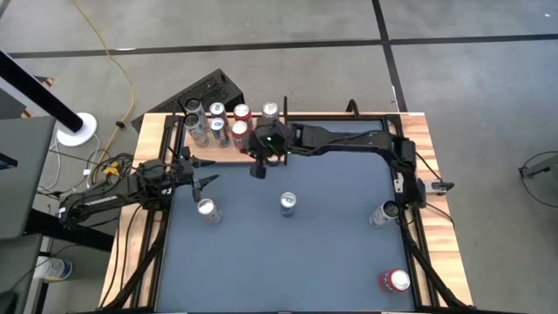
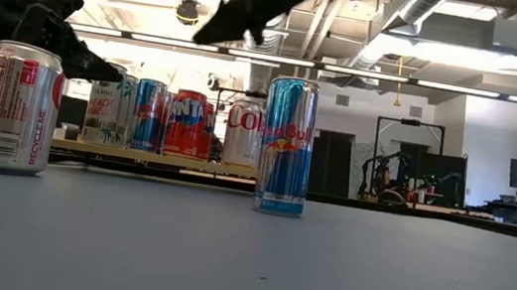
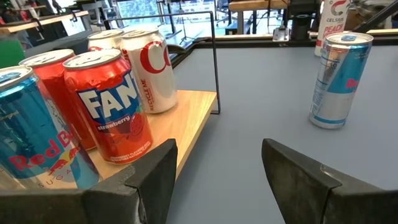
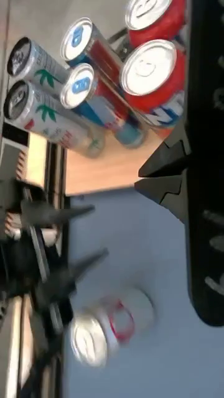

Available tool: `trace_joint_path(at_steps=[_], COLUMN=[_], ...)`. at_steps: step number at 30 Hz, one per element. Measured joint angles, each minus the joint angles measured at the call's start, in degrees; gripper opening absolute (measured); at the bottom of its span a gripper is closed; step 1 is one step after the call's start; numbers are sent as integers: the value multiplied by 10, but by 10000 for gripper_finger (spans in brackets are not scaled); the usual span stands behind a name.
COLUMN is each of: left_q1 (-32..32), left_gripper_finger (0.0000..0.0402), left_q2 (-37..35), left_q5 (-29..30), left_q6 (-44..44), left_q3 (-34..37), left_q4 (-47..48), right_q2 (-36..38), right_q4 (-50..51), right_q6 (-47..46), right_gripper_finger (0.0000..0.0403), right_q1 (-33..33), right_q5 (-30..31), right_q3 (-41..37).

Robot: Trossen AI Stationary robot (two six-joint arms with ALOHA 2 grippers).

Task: Place canned beverage on shelf
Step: Put the white pink soda can on the shelf aligned with the other white pink soda cans

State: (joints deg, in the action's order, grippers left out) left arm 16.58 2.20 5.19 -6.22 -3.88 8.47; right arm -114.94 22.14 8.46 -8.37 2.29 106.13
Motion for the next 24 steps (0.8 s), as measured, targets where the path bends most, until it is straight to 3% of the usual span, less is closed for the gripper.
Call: trace_joint_path(at_steps=[9, 17, 24], left_q1=[0, 0, 0], left_gripper_finger=[225, 225, 225], left_q2=[0, 0, 0], left_q5=[0, 0, 0], left_q6=[0, 0, 0], left_q3=[0, 0, 0], left_q4=[0, 0, 0], right_q2=[122, 244, 317], right_q4=[64, 75, 54], right_q6=[-34, -142, -251], right_gripper_finger=[0, 0, 0], right_q1=[58, 150, 286], right_q5=[23, 31, 153], right_q3=[-35, -166, -263])
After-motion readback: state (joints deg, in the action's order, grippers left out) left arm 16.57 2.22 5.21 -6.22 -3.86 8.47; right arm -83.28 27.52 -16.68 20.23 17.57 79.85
